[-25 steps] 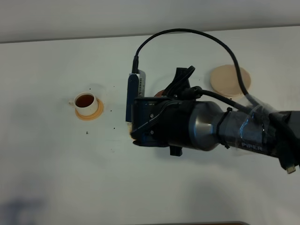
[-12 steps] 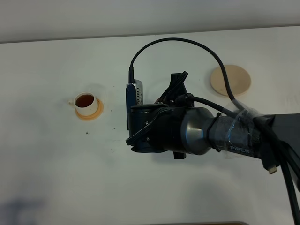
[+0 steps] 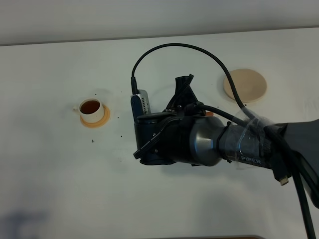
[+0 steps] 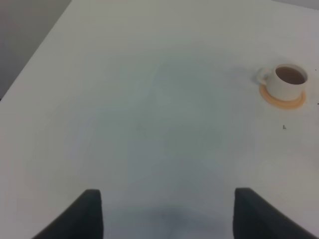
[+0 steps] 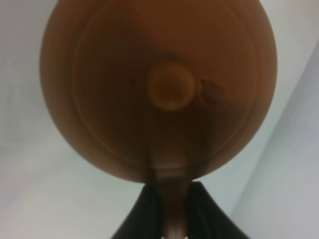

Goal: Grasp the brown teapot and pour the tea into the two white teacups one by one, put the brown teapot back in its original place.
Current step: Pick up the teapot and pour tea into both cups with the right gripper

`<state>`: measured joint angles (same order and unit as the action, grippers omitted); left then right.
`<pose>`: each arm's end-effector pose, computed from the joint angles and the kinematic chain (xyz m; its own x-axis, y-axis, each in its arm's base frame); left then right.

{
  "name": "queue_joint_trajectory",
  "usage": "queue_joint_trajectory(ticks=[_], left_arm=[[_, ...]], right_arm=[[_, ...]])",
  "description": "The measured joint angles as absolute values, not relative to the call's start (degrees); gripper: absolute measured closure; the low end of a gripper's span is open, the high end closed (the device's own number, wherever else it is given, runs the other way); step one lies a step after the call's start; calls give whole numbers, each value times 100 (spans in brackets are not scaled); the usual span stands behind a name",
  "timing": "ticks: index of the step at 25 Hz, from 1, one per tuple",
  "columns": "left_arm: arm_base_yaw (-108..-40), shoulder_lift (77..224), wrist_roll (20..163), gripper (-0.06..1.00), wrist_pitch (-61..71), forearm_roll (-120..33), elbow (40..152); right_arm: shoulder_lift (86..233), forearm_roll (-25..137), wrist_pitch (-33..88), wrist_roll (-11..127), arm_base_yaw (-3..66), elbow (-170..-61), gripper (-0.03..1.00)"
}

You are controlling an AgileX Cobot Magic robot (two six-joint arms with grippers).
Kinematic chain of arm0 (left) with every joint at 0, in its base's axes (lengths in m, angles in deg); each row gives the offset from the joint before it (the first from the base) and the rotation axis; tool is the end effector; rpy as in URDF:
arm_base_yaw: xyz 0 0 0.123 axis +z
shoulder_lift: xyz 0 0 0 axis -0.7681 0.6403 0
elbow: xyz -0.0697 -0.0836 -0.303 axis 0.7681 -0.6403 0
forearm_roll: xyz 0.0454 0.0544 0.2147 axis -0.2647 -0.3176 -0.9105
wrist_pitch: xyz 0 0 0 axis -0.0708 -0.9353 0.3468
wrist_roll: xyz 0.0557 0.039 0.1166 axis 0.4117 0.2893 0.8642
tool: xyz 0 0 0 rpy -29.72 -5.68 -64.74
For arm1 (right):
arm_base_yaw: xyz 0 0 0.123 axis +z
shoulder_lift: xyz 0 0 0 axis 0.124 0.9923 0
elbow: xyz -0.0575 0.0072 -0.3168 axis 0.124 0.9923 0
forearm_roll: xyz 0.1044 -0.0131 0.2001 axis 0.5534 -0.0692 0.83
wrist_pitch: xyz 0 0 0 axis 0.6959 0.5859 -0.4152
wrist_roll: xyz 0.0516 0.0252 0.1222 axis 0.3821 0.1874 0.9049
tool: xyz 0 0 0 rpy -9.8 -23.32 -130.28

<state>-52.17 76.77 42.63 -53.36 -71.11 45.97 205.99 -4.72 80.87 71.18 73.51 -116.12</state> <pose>-0.0305 0.0302 0.2481 -0.4229 -0.1297 -0.8969 -0.2235 0.9741 -0.0354 0.2489 0.3306 0.1829 0.1050 -0.9220 0.3728 -0.7236 -0.3280 -0.6073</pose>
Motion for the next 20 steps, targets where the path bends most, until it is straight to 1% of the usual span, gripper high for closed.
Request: queue_joint_trajectory(ticks=[20], left_arm=[[-5217,7677,4263,39,-5338,-7111,4597]], right_arm=[[20601,-1194,8195,6414,7351,-11617,87]])
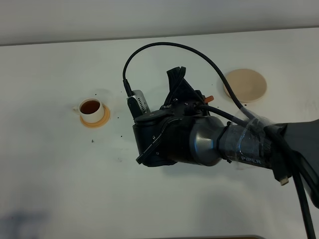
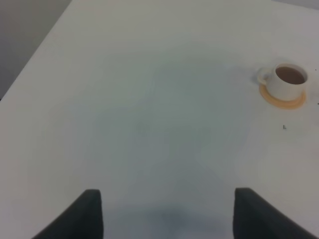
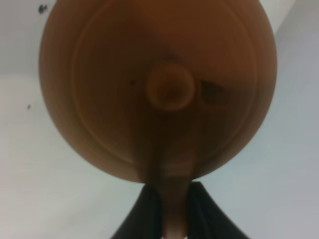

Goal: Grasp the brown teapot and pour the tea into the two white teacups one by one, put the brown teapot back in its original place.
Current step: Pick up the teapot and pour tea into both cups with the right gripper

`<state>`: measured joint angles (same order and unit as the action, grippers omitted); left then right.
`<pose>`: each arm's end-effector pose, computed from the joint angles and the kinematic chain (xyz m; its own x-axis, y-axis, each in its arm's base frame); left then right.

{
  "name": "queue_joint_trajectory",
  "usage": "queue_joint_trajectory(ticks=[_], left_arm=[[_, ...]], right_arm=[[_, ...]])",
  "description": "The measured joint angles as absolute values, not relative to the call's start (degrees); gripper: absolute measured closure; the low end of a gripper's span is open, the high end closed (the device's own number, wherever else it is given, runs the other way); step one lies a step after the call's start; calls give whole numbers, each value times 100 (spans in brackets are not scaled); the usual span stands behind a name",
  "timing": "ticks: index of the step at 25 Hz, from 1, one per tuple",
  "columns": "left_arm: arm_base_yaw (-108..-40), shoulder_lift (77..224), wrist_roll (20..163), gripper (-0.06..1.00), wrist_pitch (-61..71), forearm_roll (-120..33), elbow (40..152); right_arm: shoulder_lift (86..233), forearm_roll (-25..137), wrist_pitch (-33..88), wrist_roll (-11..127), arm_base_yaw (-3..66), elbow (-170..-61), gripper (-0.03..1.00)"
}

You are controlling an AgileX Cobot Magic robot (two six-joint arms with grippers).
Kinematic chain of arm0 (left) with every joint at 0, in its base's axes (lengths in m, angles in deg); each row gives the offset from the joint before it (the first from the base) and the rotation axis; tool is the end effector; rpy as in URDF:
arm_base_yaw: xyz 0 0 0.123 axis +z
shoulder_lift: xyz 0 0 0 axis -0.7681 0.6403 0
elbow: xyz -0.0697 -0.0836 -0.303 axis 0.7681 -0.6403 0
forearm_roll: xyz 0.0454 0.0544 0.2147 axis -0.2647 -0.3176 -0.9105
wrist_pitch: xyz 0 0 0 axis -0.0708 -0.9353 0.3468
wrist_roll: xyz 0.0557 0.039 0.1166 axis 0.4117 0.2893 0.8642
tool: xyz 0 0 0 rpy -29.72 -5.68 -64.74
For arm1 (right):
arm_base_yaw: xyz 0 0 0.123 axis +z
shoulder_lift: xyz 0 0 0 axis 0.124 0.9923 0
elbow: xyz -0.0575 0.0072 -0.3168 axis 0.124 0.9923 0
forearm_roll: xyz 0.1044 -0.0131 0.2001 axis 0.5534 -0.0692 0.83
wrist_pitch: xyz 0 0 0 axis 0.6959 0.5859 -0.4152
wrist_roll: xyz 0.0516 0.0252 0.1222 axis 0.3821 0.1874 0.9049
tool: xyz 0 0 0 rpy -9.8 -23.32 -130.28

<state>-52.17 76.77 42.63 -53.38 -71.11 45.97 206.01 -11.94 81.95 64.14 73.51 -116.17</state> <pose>-0.0305 0.0302 0.2481 -0.4232 -0.1297 -0.8967 -0.2236 0.9740 -0.0354 0.2594 0.3314 0.1942 0.1939 -0.8377 0.5105 -0.6205 -0.5078 -0.5976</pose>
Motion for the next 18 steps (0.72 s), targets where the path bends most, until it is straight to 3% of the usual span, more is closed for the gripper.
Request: queue_joint_trajectory(ticks=[18], left_arm=[[-5217,7677,4263,39,-5338,-7111,4597]], right_arm=[[20606,-1401,8071,5941,7353,-11617,87]])
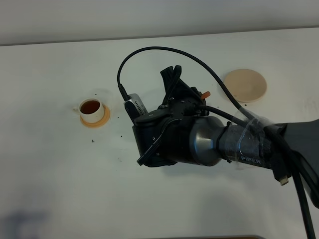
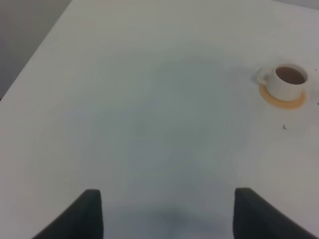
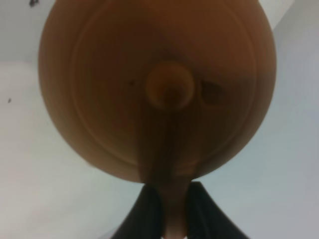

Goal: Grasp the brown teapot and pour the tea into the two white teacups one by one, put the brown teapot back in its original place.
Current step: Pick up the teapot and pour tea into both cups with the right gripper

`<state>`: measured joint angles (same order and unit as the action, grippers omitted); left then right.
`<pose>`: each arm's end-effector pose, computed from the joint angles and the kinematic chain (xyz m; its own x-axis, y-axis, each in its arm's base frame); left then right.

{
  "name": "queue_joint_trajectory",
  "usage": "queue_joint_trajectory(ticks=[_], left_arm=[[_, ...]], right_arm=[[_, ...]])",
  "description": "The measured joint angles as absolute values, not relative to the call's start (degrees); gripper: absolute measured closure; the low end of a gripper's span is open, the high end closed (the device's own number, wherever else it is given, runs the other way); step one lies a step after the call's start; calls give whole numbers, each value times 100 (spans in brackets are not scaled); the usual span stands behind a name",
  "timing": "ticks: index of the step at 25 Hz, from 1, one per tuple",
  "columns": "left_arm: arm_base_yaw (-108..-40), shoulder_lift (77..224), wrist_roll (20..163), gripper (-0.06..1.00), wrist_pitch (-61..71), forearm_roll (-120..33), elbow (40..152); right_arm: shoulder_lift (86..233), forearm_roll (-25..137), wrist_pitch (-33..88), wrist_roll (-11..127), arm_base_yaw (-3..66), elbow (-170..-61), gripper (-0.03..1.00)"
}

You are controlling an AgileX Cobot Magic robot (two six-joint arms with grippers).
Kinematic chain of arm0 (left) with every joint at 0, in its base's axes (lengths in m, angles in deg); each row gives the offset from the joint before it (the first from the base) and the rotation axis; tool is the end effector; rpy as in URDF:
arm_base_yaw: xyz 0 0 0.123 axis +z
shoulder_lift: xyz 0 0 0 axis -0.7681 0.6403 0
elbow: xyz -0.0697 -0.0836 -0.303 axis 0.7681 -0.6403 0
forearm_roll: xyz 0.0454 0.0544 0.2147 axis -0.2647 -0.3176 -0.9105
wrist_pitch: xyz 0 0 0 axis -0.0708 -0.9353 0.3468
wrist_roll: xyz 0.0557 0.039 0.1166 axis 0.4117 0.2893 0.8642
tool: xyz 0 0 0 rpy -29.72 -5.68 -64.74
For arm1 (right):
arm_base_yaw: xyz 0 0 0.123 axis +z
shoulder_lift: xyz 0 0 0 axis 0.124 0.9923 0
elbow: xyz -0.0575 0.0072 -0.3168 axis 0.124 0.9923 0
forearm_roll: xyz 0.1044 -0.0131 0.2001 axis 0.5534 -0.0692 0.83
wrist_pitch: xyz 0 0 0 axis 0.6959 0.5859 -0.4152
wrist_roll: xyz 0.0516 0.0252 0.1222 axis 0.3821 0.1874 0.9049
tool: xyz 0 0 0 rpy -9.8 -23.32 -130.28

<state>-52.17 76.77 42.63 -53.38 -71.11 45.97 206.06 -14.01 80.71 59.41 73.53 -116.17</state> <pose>-0.0305 0.0302 0.2481 -0.4232 -0.1297 -0.8967 -0.2236 0.9740 -0.0354 0.2621 0.3354 0.1961 0.2608 -0.7844 0.5628 -0.5691 -0.5958 -0.5667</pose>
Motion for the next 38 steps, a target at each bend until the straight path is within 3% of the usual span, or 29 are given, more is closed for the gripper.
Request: queue_joint_trajectory(ticks=[38], left_arm=[[-5217,7677,4263,39,-5338,-7111,4597]], right_arm=[[20717,-2145,7904,5290,7353,-11617,87]])
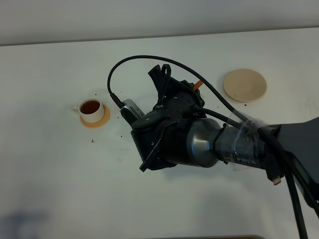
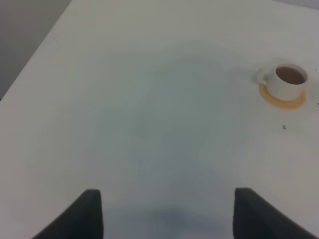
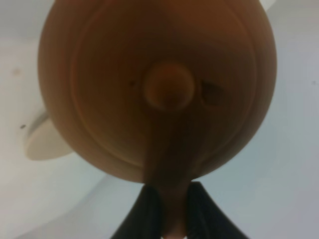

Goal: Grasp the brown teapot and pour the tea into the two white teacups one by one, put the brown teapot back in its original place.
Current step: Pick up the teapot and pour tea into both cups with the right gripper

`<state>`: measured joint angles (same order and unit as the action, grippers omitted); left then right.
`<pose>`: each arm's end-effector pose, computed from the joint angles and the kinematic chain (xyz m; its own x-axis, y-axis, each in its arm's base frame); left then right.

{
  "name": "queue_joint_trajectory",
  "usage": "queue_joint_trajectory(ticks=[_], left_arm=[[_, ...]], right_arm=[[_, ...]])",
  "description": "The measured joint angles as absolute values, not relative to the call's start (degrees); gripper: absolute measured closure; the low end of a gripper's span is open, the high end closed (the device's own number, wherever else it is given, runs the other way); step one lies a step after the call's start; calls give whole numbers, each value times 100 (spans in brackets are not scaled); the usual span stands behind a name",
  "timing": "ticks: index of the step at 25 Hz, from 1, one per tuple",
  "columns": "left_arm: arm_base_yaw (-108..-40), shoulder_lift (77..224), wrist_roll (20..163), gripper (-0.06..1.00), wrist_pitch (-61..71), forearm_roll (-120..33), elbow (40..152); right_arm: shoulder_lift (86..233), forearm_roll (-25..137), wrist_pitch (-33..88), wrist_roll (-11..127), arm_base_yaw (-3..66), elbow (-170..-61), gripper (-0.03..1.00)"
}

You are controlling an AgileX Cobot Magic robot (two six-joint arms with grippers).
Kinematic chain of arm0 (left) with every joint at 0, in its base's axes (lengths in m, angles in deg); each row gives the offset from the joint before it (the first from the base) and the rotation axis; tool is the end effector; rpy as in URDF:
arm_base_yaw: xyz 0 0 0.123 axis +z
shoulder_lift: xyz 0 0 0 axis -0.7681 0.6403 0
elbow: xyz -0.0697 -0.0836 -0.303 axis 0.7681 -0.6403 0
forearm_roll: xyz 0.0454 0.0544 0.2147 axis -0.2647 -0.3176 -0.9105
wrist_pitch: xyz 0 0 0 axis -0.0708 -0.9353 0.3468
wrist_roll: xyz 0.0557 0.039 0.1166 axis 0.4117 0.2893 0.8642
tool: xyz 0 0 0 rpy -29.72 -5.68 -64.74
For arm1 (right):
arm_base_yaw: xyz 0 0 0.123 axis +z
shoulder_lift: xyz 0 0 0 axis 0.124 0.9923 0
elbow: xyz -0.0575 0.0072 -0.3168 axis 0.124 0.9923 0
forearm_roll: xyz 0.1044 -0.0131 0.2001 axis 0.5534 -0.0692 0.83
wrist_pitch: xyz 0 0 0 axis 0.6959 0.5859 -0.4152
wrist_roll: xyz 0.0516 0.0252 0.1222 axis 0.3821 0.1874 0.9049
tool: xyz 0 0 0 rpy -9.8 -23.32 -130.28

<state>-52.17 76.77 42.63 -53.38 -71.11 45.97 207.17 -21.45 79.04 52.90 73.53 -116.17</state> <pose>-0.0305 0.0302 0.2481 -0.4232 -0.1297 -0.8967 -0.2236 0.9740 -0.0354 0.2714 0.3452 0.1983 0.3355 -0.6518 0.6801 -0.4266 -0.7488 -0.5073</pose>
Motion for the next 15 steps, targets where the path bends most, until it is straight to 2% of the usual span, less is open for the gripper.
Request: queue_joint_trajectory(ticks=[15], left_arm=[[-5217,7677,4263,39,-5338,-7111,4597]], right_arm=[[20717,-2399,7914,4999,7353,-11617,87]])
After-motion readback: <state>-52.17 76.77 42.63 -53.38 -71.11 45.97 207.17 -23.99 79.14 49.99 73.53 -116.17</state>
